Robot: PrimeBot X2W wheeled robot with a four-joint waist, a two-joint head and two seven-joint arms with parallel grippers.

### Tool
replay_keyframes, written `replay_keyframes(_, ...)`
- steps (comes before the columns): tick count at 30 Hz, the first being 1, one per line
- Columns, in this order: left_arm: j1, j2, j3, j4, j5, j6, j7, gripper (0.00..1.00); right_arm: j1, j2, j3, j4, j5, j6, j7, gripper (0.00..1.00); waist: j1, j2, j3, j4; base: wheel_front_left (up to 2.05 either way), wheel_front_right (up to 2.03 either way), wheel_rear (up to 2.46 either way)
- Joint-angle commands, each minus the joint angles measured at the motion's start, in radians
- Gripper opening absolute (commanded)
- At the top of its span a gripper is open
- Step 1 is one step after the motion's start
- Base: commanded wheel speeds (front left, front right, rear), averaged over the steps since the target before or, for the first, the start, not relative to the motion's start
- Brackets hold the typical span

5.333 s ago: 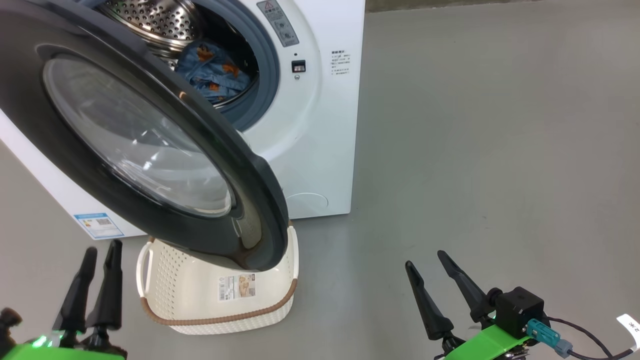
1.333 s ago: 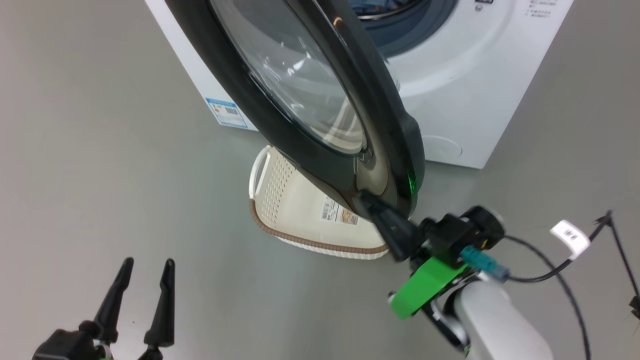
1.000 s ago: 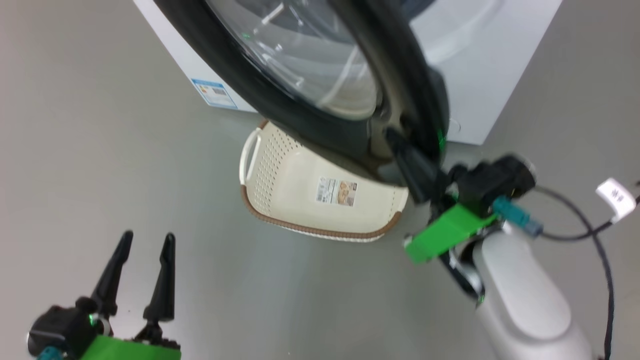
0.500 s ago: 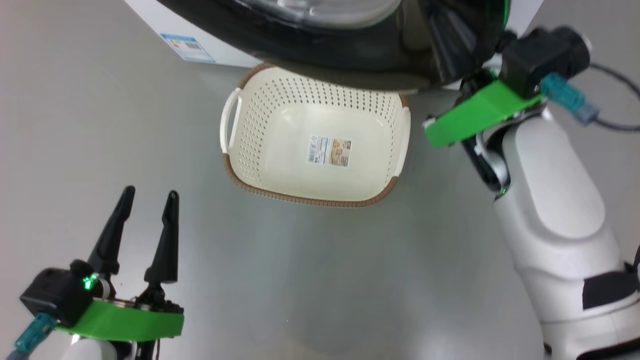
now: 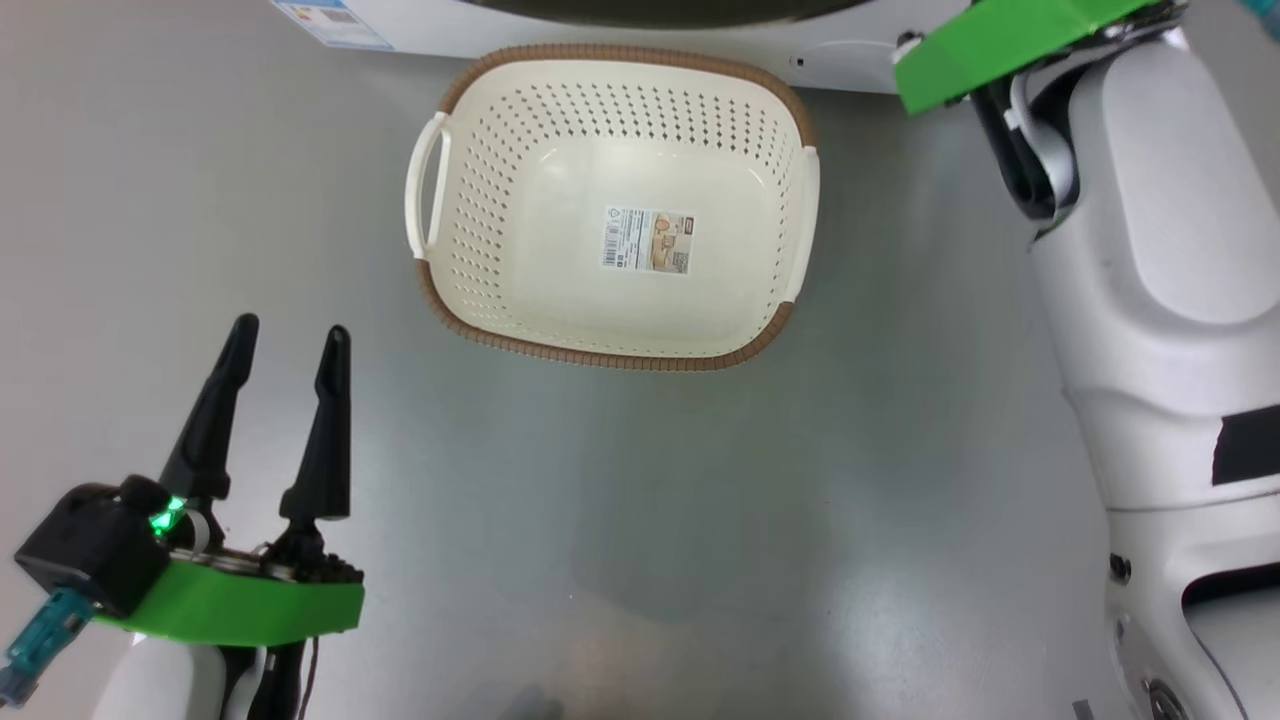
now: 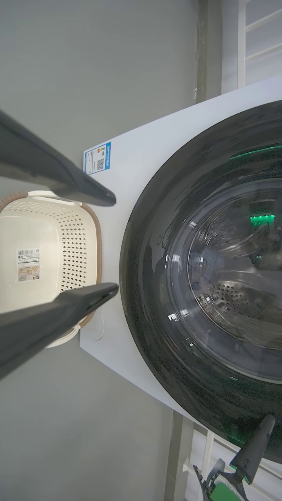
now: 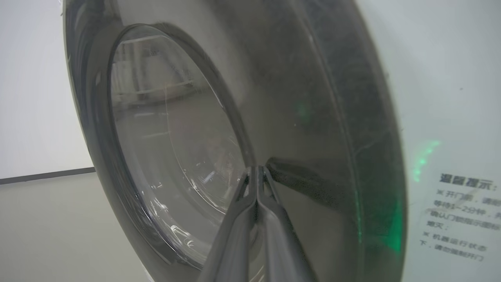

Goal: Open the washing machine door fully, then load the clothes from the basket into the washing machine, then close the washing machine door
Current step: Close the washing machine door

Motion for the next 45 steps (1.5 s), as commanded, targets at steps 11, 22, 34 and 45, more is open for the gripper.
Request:
replay_keyframes(11,-0.034,0.044,0.033,-0.031,-0.01,-0.003,-0.008,1.0,-0.092,0.026,-0.012,0.029,0.013,0.0,-0.007,0.0,0.0,0.0,0.028,-0.021,0.0,0.0,0.0)
replay_keyframes(22,-0.014,0.049,0.056,-0.027,0.0,-0.003,-0.008,1.0,0.031,0.026,0.066,0.027,0.077,0.0,-0.007,0.0,0.0,0.0,-0.021,-0.047,0.0,0.0,0.0)
replay_keyframes(34,0.04,0.062,0.094,-0.028,0.024,-0.003,-0.008,1.0,0.284,0.026,0.097,-0.09,0.111,0.0,-0.007,0.0,0.0,0.0,-0.135,-0.121,0.0,0.0,0.0)
replay_keyframes(45,0.127,0.068,0.142,-0.023,0.06,-0.003,-0.008,1.0,0.533,0.026,0.072,-0.207,0.13,0.0,-0.007,1.0,0.0,0.0,-0.274,-0.218,0.0,0.0,0.0)
